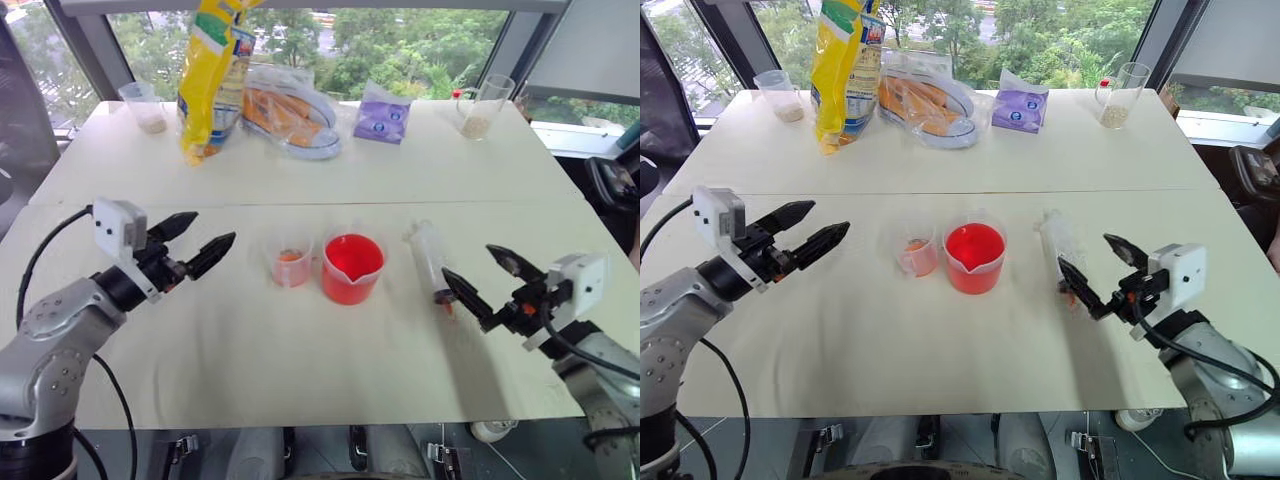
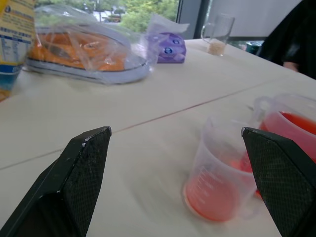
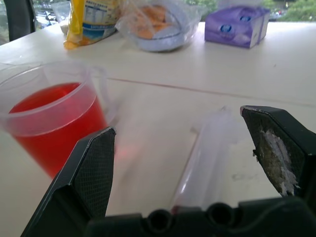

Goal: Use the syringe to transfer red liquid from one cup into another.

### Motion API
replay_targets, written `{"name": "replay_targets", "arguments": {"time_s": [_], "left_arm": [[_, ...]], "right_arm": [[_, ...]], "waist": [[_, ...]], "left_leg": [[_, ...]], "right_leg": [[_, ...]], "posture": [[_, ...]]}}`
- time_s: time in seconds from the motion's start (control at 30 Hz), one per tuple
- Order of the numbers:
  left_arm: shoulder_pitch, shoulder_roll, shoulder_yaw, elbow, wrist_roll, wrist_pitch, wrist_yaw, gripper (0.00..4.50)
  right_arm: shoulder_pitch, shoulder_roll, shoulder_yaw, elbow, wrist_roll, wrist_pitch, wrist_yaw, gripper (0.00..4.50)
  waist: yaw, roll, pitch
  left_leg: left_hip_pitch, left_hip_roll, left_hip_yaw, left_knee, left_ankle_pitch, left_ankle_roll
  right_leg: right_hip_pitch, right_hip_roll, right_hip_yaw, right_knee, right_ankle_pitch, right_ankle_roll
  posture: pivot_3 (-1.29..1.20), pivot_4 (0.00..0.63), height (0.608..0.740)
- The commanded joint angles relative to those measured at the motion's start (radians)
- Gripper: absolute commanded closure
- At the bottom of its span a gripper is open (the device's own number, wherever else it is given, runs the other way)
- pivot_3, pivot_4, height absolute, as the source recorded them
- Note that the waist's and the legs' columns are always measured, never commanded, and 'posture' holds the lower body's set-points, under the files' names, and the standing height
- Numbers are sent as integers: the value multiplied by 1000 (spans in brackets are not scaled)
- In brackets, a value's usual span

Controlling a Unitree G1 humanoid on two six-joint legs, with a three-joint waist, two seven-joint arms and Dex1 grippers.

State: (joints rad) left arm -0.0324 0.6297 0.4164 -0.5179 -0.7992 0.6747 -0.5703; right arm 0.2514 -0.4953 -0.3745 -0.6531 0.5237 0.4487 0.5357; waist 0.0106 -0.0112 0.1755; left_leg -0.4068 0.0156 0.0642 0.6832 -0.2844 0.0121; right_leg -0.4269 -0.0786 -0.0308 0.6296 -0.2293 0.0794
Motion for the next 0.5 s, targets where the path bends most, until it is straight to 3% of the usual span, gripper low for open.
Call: {"name": "replay_targets", "arguments": {"time_s": [0.03, 0.23, 0.5], "left_arm": [[30, 32, 41, -31, -29, 1, -26, 129], [72, 76, 38, -55, -103, 55, -53, 129], [52, 59, -20, -80, -122, 64, -7, 129]], "right_arm": [[23, 10, 30, -73, -11, -18, -22, 107], [39, -5, 49, -119, 23, 19, -37, 107], [59, -34, 33, -124, 51, 45, -19, 107]], "waist": [[0, 0, 0], [1, 0, 0], [1, 0, 0]], "left_leg": [[0, 0, 0, 0, 0, 0], [0, 0, 0, 0, 0, 0], [-1, 0, 0, 0, 0, 0]], "right_leg": [[0, 0, 0, 0, 0, 0], [-1, -1, 0, 0, 0, 0], [-1, -3, 0, -1, 0, 0]], "posture": [[0, 150, 740], [0, 150, 740], [0, 150, 740]]}}
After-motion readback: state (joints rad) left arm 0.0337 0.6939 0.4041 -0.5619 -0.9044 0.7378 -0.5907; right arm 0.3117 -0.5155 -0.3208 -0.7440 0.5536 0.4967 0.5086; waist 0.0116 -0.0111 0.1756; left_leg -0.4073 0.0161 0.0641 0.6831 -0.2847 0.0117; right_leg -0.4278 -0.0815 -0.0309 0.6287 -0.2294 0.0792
